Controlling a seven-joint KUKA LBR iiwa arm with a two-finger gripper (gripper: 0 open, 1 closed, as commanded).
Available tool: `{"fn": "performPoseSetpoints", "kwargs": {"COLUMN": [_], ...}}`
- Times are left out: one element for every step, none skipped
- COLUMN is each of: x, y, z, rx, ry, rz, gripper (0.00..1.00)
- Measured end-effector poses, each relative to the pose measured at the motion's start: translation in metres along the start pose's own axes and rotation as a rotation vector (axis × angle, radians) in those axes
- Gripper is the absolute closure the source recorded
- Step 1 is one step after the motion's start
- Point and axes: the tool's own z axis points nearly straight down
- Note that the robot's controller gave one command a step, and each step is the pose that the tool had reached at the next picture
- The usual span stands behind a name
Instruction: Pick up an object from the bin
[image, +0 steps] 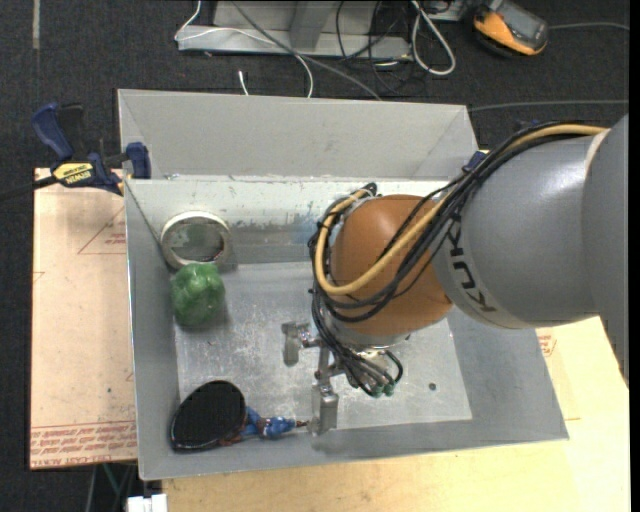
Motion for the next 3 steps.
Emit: {"fn": "performPoseSetpoints", "kwargs": {"x": [-0.007,-0.012,-0.012], "y": [0.029,0.04,0.04], "z": [0.05,0.078,0.078], "rx": [-0.001,0.003,0.003], "ry": [-0.012,-0.015,-0.015], "rz": [0.023,-0.062,-0.062], "gripper": [0.0,1.0,1.0]}}
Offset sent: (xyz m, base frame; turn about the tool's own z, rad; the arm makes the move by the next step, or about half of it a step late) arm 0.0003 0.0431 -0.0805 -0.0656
